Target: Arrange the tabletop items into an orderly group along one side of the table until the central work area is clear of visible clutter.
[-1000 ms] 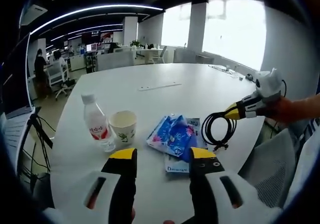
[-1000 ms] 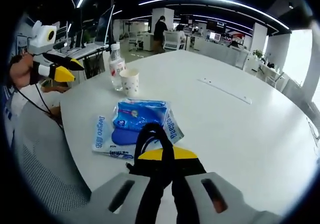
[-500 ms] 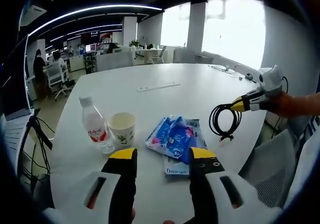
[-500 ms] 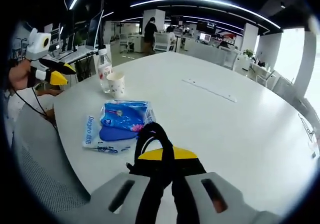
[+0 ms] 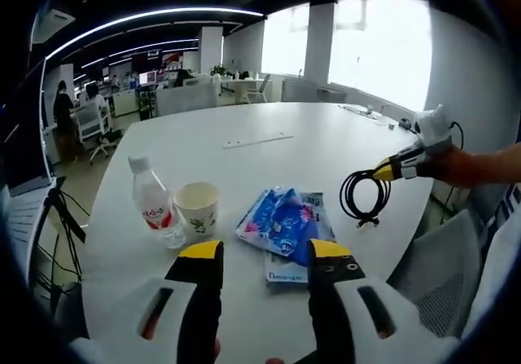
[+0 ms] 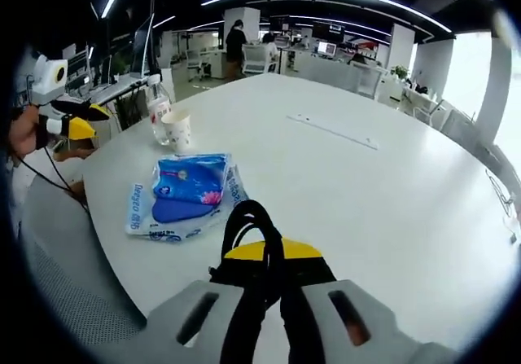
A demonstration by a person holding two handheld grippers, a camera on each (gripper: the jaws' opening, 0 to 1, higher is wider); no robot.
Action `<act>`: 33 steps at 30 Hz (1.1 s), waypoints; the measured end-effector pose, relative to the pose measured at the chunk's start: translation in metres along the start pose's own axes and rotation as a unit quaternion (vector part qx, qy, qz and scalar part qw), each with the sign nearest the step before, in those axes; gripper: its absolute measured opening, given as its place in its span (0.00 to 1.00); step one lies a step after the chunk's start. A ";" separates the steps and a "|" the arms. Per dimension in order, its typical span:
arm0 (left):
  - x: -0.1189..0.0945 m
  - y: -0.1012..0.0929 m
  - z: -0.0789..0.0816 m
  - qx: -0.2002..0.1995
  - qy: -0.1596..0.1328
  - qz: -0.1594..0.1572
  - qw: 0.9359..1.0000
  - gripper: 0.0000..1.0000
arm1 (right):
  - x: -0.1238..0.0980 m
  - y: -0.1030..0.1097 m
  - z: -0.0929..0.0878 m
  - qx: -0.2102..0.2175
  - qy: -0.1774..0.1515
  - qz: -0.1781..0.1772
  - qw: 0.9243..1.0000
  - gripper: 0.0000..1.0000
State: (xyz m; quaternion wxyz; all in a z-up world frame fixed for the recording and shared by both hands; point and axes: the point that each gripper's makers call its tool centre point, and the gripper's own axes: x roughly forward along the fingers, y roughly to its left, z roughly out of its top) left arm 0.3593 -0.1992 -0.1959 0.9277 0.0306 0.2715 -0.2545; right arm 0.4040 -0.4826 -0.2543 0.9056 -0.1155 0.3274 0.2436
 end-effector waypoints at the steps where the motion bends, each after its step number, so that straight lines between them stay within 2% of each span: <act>1: 0.000 0.001 0.001 0.000 0.000 0.001 1.000 0.40 | 0.003 -0.001 -0.003 -0.002 0.008 -0.001 1.000 0.01; 7: -0.003 0.003 0.004 0.001 -0.001 0.004 1.000 0.40 | 0.012 -0.005 -0.007 0.019 0.013 0.005 1.000 0.00; 19: -0.004 0.003 0.005 0.002 0.000 0.007 1.000 0.40 | 0.026 -0.019 -0.022 0.026 0.048 0.004 0.999 0.00; 21: -0.005 0.003 0.007 0.002 -0.001 0.008 1.000 0.40 | 0.027 -0.020 -0.025 0.016 0.056 0.002 0.998 0.00; 33: -0.009 0.004 0.008 -0.004 0.000 0.017 1.000 0.40 | 0.030 -0.024 -0.035 0.022 0.070 0.008 0.997 0.00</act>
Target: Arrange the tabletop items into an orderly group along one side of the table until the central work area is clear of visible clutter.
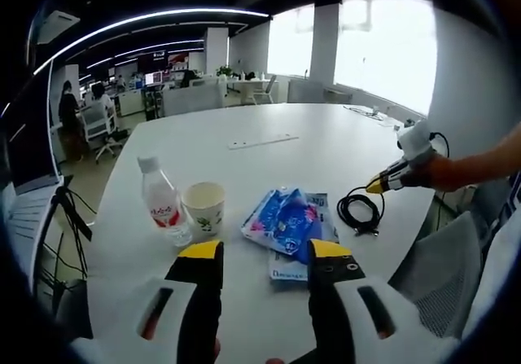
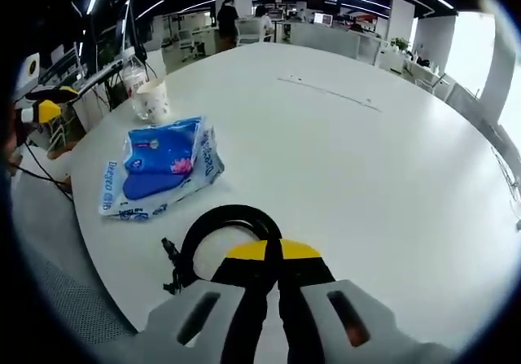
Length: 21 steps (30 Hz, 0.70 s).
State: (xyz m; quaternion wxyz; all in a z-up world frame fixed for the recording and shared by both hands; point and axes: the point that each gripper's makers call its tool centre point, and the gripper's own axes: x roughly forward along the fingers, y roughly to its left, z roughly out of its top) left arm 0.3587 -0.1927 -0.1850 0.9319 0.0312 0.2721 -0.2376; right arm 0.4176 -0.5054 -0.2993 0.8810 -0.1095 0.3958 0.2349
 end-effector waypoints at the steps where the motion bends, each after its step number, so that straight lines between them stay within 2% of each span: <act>1: 0.000 0.000 0.000 -0.001 0.000 0.000 1.000 0.40 | 0.000 -0.001 -0.001 0.001 0.000 0.000 1.000 0.00; 11: 0.002 -0.001 -0.001 -0.002 0.002 0.002 1.000 0.40 | 0.002 -0.003 -0.004 0.005 0.002 0.005 1.000 0.01; 15: 0.003 -0.002 0.000 -0.003 0.001 0.002 1.000 0.40 | 0.003 -0.002 -0.007 0.006 0.014 0.014 1.000 0.09; 21: 0.005 -0.003 0.002 -0.006 -0.002 0.000 1.000 0.40 | -0.004 0.004 -0.003 0.008 -0.001 0.022 1.000 0.10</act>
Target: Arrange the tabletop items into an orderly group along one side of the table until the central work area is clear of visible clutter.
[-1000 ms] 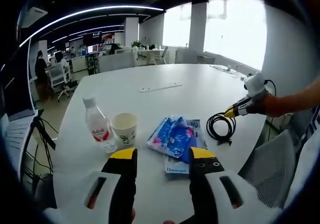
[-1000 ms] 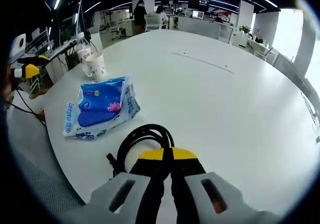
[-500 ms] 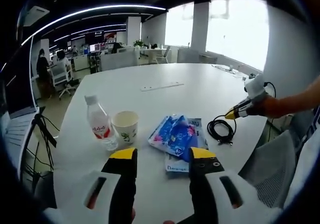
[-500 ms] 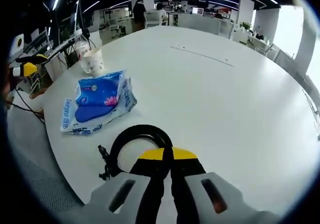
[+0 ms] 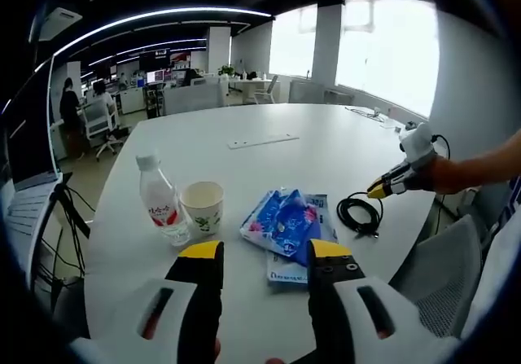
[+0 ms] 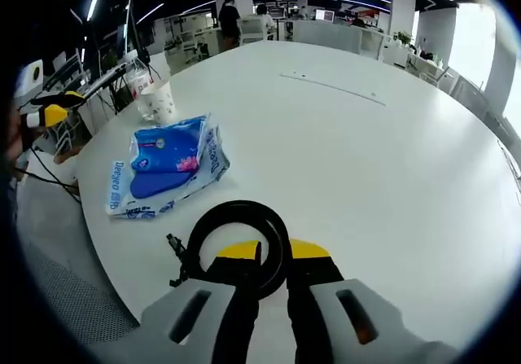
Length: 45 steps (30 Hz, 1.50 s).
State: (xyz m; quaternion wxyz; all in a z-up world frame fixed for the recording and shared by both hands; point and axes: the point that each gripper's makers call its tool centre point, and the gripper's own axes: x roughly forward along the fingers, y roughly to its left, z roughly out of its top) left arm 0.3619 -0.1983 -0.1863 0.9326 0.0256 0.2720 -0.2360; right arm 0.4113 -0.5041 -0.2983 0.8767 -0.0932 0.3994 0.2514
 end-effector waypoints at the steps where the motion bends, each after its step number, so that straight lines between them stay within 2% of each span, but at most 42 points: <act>1: 0.001 0.000 0.000 -0.001 0.000 0.000 1.000 0.40 | 0.000 0.001 0.000 -0.003 -0.001 0.001 1.000 0.10; 13: 0.006 -0.005 -0.004 -0.003 0.003 -0.008 1.000 0.40 | -0.010 0.009 0.005 -0.003 -0.019 0.007 1.000 0.17; 22: 0.010 -0.008 -0.005 -0.005 0.003 -0.013 1.000 0.40 | -0.013 0.016 0.004 -0.004 -0.020 0.014 1.000 0.19; 37: 0.013 -0.005 -0.011 -0.011 0.005 -0.015 1.000 0.40 | -0.005 0.033 0.017 0.002 -0.027 0.031 0.999 0.19; 45: 0.013 -0.001 -0.011 -0.014 0.004 -0.013 1.000 0.40 | 0.006 0.045 0.033 -0.010 -0.028 0.045 0.999 0.19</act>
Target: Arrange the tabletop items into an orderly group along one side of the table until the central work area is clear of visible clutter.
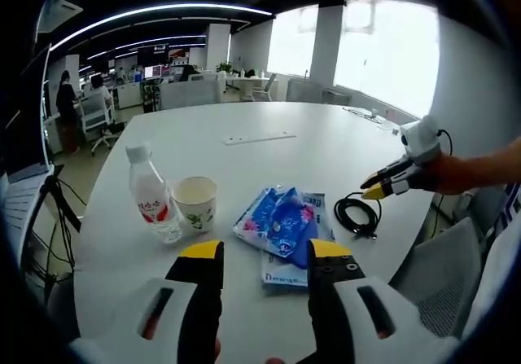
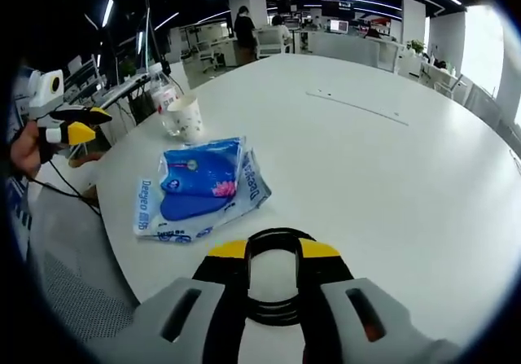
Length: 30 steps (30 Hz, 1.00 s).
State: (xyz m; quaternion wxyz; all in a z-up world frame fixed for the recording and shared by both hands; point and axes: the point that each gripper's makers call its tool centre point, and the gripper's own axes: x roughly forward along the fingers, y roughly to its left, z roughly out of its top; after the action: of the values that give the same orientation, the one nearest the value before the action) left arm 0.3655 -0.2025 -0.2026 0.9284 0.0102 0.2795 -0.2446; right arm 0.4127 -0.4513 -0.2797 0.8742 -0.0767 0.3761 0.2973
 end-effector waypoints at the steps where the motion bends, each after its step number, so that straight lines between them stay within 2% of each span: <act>1: 0.000 0.000 0.000 0.000 0.000 0.000 1.000 0.40 | 0.003 0.003 0.003 -0.001 0.000 0.004 1.000 0.19; 15: -0.002 0.010 -0.003 -0.013 -0.002 0.010 1.000 0.40 | 0.049 0.037 0.035 -0.009 0.001 0.041 0.999 0.19; 21: -0.004 0.015 -0.003 -0.019 -0.003 0.017 1.000 0.40 | 0.064 0.040 0.046 -0.005 0.001 0.048 0.999 0.18; 30: -0.006 0.023 -0.006 -0.029 -0.002 0.026 0.999 0.40 | 0.075 0.039 0.056 -0.003 0.003 0.049 0.999 0.18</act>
State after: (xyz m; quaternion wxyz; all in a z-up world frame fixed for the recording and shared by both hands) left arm 0.3685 -0.1787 -0.2072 0.9349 -0.0102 0.2841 -0.2125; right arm 0.4650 -0.3650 -0.2893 0.8573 -0.0617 0.3811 0.3407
